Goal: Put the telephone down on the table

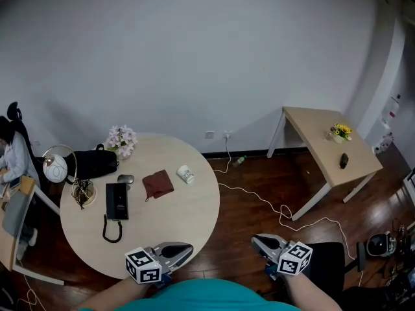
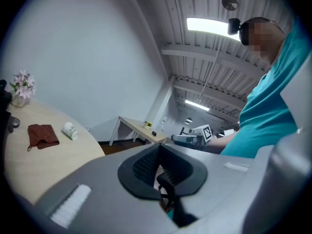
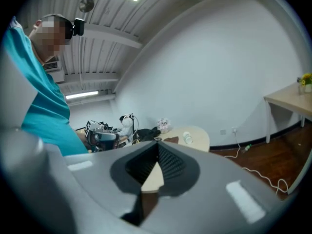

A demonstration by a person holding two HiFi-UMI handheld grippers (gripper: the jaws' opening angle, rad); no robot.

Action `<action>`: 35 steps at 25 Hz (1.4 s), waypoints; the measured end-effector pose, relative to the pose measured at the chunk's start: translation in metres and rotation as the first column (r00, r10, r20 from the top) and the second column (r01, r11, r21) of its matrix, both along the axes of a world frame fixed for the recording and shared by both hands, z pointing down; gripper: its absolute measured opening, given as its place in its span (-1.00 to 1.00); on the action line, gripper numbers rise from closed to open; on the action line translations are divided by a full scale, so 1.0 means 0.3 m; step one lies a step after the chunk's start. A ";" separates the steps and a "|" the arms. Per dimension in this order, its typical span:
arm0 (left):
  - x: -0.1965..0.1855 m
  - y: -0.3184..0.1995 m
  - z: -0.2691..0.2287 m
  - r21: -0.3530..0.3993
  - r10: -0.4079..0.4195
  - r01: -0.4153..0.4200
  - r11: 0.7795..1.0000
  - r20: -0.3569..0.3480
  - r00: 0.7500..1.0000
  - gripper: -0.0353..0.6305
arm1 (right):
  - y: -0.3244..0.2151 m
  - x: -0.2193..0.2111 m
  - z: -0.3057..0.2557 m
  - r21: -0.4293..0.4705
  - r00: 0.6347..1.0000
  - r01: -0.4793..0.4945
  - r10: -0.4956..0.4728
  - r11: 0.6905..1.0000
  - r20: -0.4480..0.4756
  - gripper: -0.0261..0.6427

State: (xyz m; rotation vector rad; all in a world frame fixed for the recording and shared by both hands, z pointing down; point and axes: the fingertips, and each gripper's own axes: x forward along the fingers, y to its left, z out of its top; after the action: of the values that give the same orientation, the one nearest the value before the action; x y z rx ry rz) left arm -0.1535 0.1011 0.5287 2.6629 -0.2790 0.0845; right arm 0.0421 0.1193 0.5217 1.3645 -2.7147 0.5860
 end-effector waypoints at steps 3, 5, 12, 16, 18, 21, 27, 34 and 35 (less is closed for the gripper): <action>0.196 0.007 -0.002 -0.013 -0.030 0.030 0.999 -0.015 0.999 -0.89 | 0.021 0.171 0.004 -0.006 0.999 0.034 -0.034 0.999 -0.014 -0.92; 0.331 0.017 -0.003 -0.025 -0.040 0.040 0.999 -0.033 0.999 -0.89 | 0.027 0.289 -0.007 0.000 0.998 0.049 -0.049 0.999 -0.030 -0.92; 0.698 -0.019 -0.034 -0.006 -0.006 0.006 1.000 -0.031 1.000 -0.89 | -0.010 0.618 -0.046 0.017 0.998 0.029 -0.028 0.999 -0.058 -0.92; 0.826 -0.103 -0.042 0.000 0.018 -0.018 1.000 -0.023 1.000 -0.89 | -0.074 0.742 -0.047 0.023 0.999 -0.003 0.005 1.000 -0.054 -0.92; 0.874 -0.166 -0.043 0.004 0.024 -0.024 1.000 -0.027 0.999 -0.89 | -0.125 0.790 -0.039 0.018 0.999 -0.019 0.020 1.000 -0.049 -0.92; 0.933 -0.290 -0.039 0.016 0.032 -0.031 0.999 -0.036 0.999 -0.89 | -0.229 0.853 -0.023 0.011 0.998 -0.037 0.037 0.999 -0.054 -0.92; 1.009 -0.620 -0.024 -0.001 0.054 -0.054 0.999 -0.046 0.998 -0.89 | -0.532 0.942 -0.038 0.002 0.995 -0.073 0.073 0.997 -0.072 -0.92; 1.051 -0.949 -0.033 -0.005 0.041 -0.042 0.999 -0.052 0.998 -0.89 | -0.863 1.017 -0.066 0.001 0.994 -0.084 0.084 0.996 -0.073 -0.92; 1.052 -0.979 -0.030 -0.017 0.028 -0.029 0.999 -0.056 0.998 -0.89 | -0.898 1.021 -0.065 -0.004 0.995 -0.073 0.072 0.997 -0.075 -0.92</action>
State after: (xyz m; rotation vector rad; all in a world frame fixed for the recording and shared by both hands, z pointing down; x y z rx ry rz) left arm 0.1622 -0.1926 0.5198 2.6467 -0.2210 0.0213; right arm 0.3483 -0.1501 0.5020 1.4582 -2.6119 0.5368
